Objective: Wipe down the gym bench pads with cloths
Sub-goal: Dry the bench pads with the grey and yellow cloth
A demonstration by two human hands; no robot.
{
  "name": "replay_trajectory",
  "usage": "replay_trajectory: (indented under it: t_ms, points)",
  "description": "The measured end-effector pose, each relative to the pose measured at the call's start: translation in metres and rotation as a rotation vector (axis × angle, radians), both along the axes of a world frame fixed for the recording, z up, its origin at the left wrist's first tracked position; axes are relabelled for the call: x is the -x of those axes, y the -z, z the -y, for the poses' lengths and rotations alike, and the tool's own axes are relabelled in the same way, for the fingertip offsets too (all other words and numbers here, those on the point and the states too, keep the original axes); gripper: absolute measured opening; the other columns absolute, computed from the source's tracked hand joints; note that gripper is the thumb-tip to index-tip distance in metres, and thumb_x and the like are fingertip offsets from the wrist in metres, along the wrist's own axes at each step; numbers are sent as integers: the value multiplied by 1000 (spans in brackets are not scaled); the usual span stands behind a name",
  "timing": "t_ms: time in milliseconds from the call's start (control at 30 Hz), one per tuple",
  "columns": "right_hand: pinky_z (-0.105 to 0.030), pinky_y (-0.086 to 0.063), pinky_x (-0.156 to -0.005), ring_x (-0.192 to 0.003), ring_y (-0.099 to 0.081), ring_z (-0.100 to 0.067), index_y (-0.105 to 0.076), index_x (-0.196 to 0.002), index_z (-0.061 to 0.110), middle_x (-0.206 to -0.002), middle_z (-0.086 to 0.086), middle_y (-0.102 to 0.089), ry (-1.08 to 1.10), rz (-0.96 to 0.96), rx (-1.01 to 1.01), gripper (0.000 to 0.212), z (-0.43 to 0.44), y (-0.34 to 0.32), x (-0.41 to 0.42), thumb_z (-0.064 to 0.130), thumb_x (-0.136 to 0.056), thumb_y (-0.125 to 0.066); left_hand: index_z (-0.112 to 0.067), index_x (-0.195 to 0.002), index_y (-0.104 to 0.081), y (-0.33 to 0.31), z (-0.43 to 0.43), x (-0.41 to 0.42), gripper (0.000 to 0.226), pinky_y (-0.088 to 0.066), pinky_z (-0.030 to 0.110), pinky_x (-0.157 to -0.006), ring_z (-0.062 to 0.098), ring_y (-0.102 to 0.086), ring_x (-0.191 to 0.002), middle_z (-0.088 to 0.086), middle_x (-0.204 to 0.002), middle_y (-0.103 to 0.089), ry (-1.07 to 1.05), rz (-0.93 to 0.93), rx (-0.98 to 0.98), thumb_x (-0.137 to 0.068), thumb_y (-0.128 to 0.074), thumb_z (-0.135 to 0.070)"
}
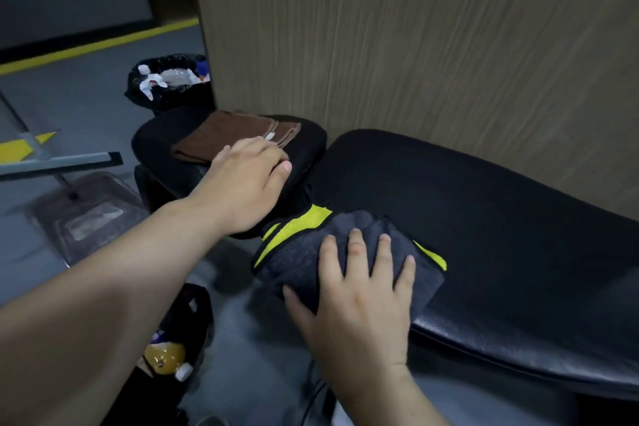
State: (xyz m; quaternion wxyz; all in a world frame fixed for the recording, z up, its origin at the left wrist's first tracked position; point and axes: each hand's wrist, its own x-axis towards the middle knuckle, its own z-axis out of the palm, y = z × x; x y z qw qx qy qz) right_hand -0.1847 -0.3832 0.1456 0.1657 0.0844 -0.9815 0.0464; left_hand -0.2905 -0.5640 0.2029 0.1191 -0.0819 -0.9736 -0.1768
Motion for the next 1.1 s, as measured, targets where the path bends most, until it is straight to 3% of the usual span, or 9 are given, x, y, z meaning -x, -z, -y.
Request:
replay_trajectory:
  t_ms: [167, 367, 433, 500, 567, 733, 867, 1100]
  points:
    - [-75, -33, -96, -119, -51, -56, -67, -121, 10, -128, -26, -61, 39, 83, 40, 82, 46, -7, 19, 60, -58, -80, -17, -125, -60, -1, 17, 9, 58, -36, 55, -106, 27, -44, -130, 1, -132, -58, -98, -31, -38, -94, -24, -50]
    - [-79, -29, -95, -120, -47, -61, -65, -125, 7, -129, -30, -59, 38, 164, 39, 87, 69, -10, 48, 55, -55, -83, -17, -127, -58, 1, 29, 19, 58, -34, 57, -108, 28, -40, -135, 4, -138, -55, -149, -47, -83, -96, -23, -51]
    - [-80, -20, -99, -131, -35, -61, -53, -138, 10, -142, -29, -48, 7, 199, 23, 89, 68, -20, 54, 57, -66, -75, -16, -130, -57, 2, 33, 22, 53, -32, 58, -110, 28, -38, -137, 5, -141, -53, -165, -38, -84, -101, -26, -48]
    - [-77, -3, -106, -144, -7, -56, -23, -154, 16, -160, -23, -18, -40, 257, -8, 86, 65, -27, 64, 56, -85, -57, -17, -132, -56, 3, 37, 23, 48, -29, 58, -111, 27, -35, -138, 4, -144, -50, -191, -20, -83, -101, -30, -44]
    - [-74, 4, -108, -146, 7, -49, -12, -156, 20, -164, -15, -5, -95, 351, -17, 85, 59, -37, 75, 55, -88, -51, -19, -134, -54, 3, 40, 24, 46, -26, 58, -112, 25, -33, -139, 2, -146, -47, -214, 10, -75, -102, -30, -44]
    - [-71, 2, -112, -150, 2, -40, -27, -153, 28, -164, -3, -16, -208, 455, 65, 90, 43, -50, 119, 64, -76, -58, -25, -142, -48, 6, 49, 24, 43, -16, 63, -115, 21, -23, -146, -3, -155, -37, -236, 89, -67, -103, -34, -36]
    - [-67, 3, -112, -151, 1, -31, -25, -153, 36, -164, 7, -14, -233, 472, 51, 90, 19, -55, 166, 78, -77, -47, -30, -147, -41, 7, 55, 25, 50, -13, 60, -118, 18, -19, -147, -6, -159, -29, -229, 126, -52, -97, -43, -30]
    - [-69, 1, -113, -152, -2, -28, -32, -149, 42, -163, 13, -18, -178, 468, 66, 89, -3, -58, 213, 85, -71, -37, -41, -148, -36, 9, 58, 27, 65, -15, 63, -117, 18, -17, -148, -10, -160, -27, -192, 144, -6, -89, -60, -49]
